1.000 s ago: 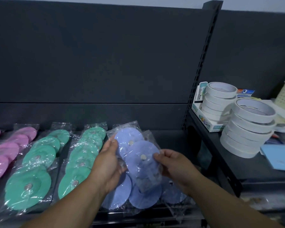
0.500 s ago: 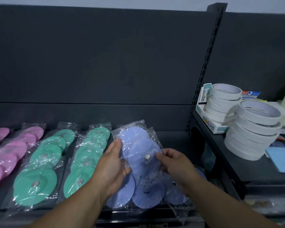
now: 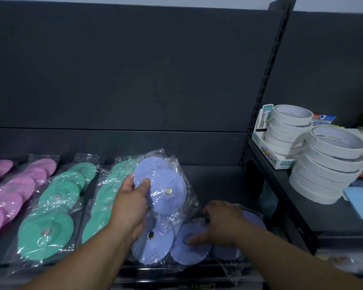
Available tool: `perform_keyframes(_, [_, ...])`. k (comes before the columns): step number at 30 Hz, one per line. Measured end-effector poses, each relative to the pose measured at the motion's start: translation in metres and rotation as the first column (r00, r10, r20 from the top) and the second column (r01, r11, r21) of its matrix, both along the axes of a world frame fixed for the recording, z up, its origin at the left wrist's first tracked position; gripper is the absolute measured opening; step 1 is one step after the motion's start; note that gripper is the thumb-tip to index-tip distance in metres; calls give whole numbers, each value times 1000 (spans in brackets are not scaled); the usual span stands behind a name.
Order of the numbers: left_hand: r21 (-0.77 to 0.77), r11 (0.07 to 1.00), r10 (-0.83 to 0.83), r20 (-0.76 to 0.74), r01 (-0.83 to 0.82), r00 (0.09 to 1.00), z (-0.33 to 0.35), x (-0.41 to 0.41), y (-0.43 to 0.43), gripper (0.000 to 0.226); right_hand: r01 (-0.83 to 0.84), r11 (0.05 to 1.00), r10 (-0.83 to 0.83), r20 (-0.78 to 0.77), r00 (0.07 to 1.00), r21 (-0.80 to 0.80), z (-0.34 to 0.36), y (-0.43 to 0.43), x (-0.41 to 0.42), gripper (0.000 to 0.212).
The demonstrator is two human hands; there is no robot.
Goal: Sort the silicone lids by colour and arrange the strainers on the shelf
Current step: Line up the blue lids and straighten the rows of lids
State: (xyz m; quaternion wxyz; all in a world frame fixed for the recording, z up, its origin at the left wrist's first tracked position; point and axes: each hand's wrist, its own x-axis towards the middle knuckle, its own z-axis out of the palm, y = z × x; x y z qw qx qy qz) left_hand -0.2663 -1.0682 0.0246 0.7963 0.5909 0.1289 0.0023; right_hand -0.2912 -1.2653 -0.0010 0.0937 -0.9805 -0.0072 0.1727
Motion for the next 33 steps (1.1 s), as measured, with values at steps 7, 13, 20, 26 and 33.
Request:
perform_keyframes(7, [-7, 1000, -9, -32, 9, 999, -12, -2, 0, 14, -26, 993, 16, 82, 996, 117, -14, -1, 5, 58])
perform_keyframes(13, [-46, 999, 1, -49, -3, 999, -10, -2, -1, 13, 2, 938, -56, 146, 988, 347, -18, -4, 9, 46])
perform_keyframes(20, [-77, 997, 1, -48, -5, 999, -8, 2, -2, 14, 117, 770, -288, 178, 941, 627, -10, -16, 19, 42])
perform_keyframes(26, [-133, 991, 4, -35, -9, 999, -3, 0, -6, 14, 252, 729, -396, 92, 914, 636, 7, -34, 26, 60])
perform_keyframes(33, [-214, 976, -49, -61, 35, 997, 0, 3, -6, 21, -119, 747, -436, 618, 654, 654, 43, -12, 9, 32])
